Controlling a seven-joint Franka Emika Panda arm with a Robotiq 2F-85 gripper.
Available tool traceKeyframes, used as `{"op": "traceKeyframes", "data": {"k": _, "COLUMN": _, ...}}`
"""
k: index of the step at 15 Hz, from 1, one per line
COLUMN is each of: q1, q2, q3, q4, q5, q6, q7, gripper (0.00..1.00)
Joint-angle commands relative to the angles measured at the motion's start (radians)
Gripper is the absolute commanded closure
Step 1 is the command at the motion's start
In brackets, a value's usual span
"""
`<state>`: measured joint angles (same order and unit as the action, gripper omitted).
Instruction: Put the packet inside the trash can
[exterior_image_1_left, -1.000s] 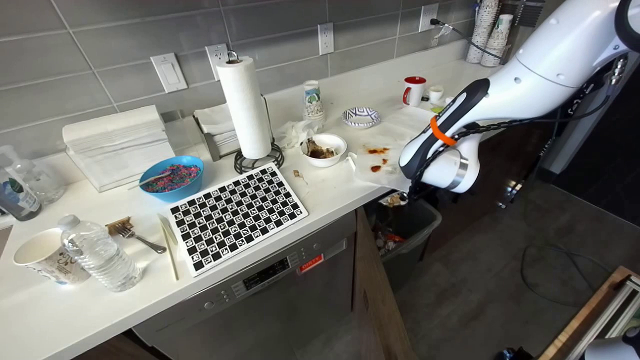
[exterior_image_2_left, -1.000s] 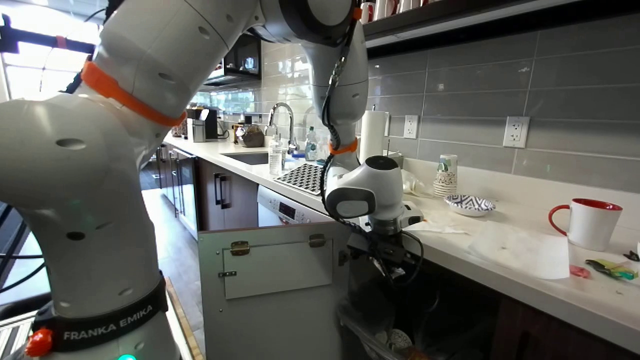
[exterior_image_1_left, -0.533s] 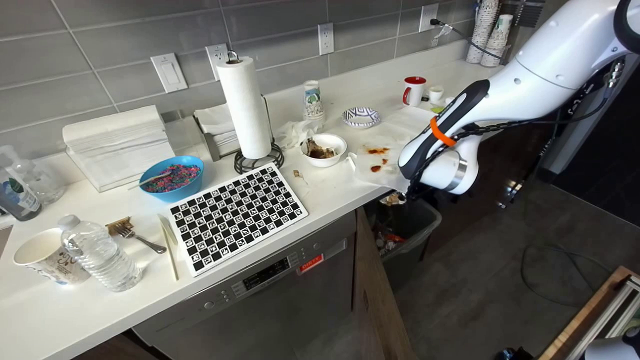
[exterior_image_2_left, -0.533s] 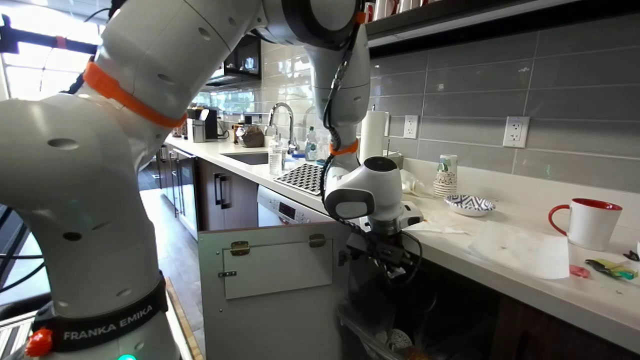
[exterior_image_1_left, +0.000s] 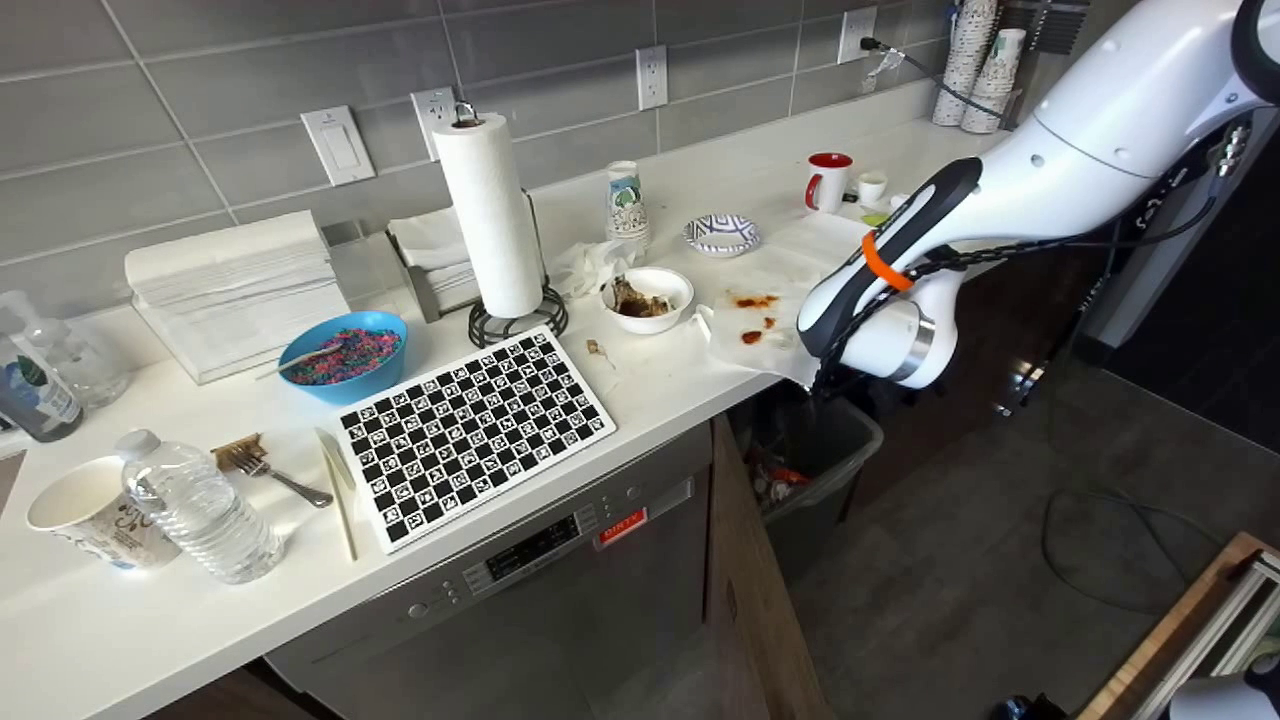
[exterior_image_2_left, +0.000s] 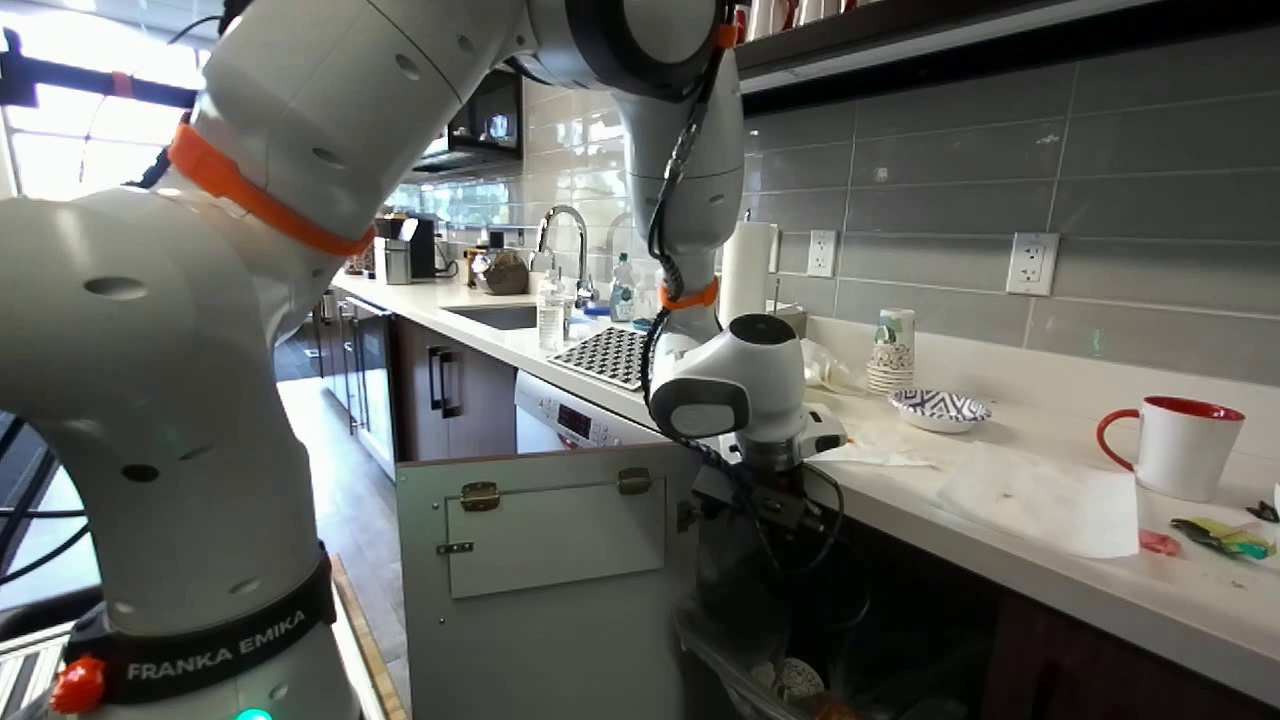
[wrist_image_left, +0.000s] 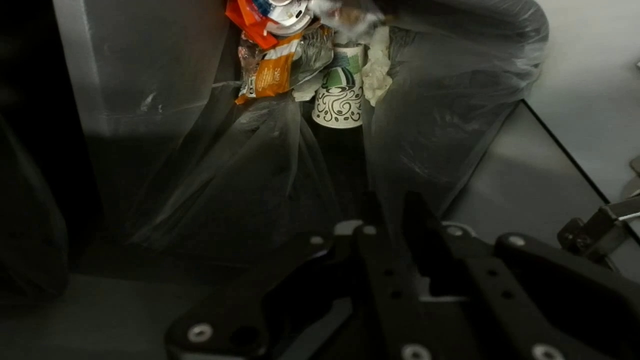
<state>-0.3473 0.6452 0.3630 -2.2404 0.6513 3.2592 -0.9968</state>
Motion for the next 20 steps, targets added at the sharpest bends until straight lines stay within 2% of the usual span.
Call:
{"op": "traceKeyframes", "data": {"k": 1, "q1": -0.002, "q2": 0.036, "q3": 0.007, "q4": 0.032, "q5": -0.001, "q6": 0.014, "q7": 0.003, "gripper": 0.48}}
{"op": "traceKeyframes", "data": {"k": 5, "q1": 0.027, "q2": 0.017, "q3": -0.028, "q4": 0.021, "q5": -0.004, "q6": -0.026, "q7": 0.004, "gripper": 0.17}}
{"op": "traceKeyframes", "data": {"k": 7, "q1": 0.058, "q2": -0.006, "q3": -0.067, "q4": 0.010, "q5": -0.008, "q6": -0.076, "q7": 0.006, "gripper": 0.02}}
{"op": "traceKeyframes", "data": {"k": 8, "q1": 0.077, "q2": -0.016, "q3": -0.092, "q4": 0.006, "q5": -0.011, "q6": -0.108, "q7": 0.010, "gripper": 0.00}}
{"op": "traceKeyframes", "data": {"k": 10, "q1": 0.165, "q2": -0.058, "q3": -0.208, "q4": -0.015, "q5": -0.041, "q6": -0.232, "q7": 0.039, "gripper": 0.00}}
{"op": "traceKeyframes", "data": {"k": 11, "q1": 0.175, "q2": -0.077, "q3": -0.252, "q4": -0.041, "q5": -0.203, "q6": -0.288, "q7": 0.166, "gripper": 0.00}}
{"op": "traceKeyframes", "data": {"k": 13, "q1": 0.188, "q2": -0.106, "q3": -0.296, "q4": -0.040, "q5": -0.336, "q6": -0.389, "q7": 0.239, "gripper": 0.00}}
{"op": "traceKeyframes", "data": {"k": 16, "q1": 0.181, "q2": -0.158, "q3": -0.320, "q4": -0.039, "q5": -0.482, "q6": -0.541, "q7": 0.329, "gripper": 0.00}}
{"op": "traceKeyframes", "data": {"k": 20, "q1": 0.169, "q2": -0.231, "q3": -0.326, "q4": -0.036, "q5": -0.563, "q6": -0.745, "q7": 0.389, "gripper": 0.00}}
